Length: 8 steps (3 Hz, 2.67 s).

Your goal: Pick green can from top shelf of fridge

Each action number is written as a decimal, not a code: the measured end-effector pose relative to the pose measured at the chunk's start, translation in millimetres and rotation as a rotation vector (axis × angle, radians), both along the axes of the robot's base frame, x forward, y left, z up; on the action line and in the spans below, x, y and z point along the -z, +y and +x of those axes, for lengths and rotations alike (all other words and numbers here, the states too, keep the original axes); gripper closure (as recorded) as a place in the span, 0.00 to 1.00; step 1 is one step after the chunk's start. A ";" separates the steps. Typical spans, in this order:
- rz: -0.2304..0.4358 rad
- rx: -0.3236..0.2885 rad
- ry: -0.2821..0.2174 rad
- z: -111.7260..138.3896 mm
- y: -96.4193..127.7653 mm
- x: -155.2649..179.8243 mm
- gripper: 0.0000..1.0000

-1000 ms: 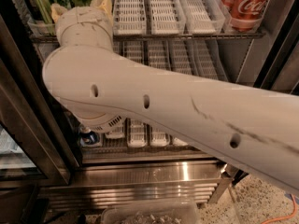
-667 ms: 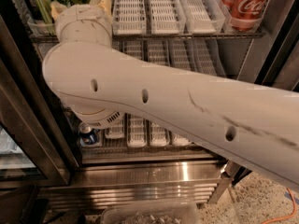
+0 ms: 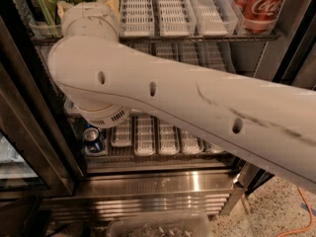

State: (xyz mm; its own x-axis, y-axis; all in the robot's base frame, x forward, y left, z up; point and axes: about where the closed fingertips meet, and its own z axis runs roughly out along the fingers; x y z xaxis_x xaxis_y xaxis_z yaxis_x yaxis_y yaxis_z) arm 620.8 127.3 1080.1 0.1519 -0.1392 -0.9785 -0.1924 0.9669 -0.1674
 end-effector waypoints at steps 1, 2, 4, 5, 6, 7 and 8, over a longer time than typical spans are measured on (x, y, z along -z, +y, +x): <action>0.000 0.000 0.003 1.0 -0.1 0.4 0.28; 0.012 -0.027 0.033 2.0 0.8 4.1 0.47; 0.072 -0.201 0.124 0.7 16.2 11.7 0.94; 0.072 -0.201 0.124 0.7 16.2 7.6 1.00; 0.072 -0.201 0.123 0.7 16.2 7.5 1.00; 0.058 -0.219 0.089 -2.2 17.6 1.2 1.00; 0.049 -0.257 0.027 -5.8 18.6 -8.3 1.00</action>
Offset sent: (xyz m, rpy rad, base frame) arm 0.0075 0.0009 -0.0175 0.0290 0.0888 0.0647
